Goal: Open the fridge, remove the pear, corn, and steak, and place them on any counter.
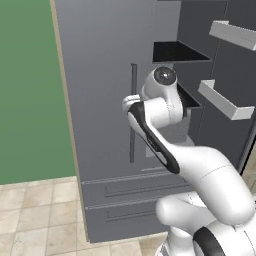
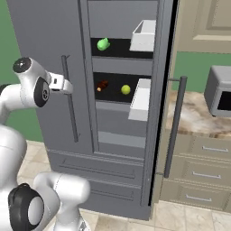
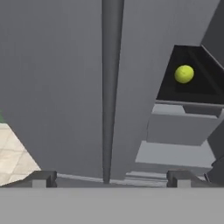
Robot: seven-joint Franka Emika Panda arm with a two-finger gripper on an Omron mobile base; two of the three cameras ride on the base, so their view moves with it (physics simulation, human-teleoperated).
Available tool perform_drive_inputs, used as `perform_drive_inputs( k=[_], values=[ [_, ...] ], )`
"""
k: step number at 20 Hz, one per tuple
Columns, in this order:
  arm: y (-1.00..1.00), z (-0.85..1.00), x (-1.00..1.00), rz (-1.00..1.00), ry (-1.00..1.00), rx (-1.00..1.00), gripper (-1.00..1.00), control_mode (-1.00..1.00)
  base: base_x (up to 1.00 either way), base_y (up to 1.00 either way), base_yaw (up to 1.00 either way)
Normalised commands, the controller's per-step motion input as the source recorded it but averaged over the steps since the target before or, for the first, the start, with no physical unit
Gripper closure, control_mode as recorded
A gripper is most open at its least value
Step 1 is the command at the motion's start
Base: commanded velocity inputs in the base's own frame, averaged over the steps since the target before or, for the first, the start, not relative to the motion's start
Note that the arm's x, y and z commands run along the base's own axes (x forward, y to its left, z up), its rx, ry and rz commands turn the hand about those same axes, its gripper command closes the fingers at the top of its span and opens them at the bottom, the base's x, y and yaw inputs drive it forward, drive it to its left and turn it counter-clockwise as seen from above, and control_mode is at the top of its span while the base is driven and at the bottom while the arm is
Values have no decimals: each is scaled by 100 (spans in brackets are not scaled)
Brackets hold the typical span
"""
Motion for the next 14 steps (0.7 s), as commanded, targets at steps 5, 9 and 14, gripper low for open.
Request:
perform_drive_inputs(
  k=[5,9,14],
  values=[
    [-2,-5,62,0,-14,0,-100,-100,0,0,0],
    [0,0,76,0,-5,2,-100,-100,0,0,0],
    [4,0,66,0,0,5,-100,-100,0,0,0]
  ],
)
